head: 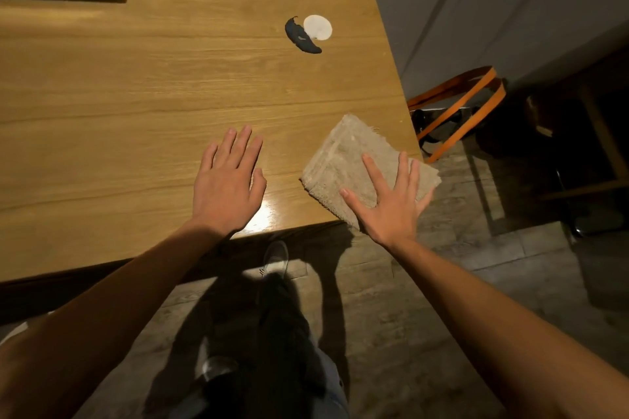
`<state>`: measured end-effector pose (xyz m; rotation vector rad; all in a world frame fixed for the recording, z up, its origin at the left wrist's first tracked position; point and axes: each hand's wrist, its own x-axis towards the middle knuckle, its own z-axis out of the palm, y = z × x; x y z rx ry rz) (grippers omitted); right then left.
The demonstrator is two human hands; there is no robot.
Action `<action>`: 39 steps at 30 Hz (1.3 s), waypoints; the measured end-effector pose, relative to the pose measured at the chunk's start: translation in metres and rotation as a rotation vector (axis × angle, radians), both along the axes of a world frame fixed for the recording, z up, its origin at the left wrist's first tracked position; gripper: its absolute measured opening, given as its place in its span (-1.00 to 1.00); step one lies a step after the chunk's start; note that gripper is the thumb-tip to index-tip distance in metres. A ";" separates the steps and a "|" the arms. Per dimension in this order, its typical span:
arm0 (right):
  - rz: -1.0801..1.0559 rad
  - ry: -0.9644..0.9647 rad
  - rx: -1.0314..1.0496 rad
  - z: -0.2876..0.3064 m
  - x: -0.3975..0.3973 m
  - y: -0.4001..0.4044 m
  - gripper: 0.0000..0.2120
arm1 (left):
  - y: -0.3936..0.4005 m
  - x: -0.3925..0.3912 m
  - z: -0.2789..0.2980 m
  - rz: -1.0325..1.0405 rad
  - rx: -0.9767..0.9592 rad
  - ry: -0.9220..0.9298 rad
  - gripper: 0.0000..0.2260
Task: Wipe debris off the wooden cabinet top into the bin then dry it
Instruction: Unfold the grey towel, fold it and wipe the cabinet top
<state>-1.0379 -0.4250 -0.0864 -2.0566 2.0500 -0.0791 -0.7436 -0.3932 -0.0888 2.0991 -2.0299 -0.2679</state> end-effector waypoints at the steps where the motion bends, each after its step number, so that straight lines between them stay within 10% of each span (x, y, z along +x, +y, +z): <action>1: 0.013 0.008 0.007 0.001 -0.002 -0.003 -0.26 | -0.001 -0.001 -0.001 0.007 -0.003 -0.004 -0.47; 22: -0.087 -0.074 0.087 0.016 0.040 -0.233 -0.23 | -0.026 0.000 0.001 -0.005 -0.008 -0.018 -0.38; 39: -0.235 0.019 0.038 0.005 0.039 -0.048 -0.34 | -0.016 -0.007 0.006 0.000 0.103 -0.026 -0.43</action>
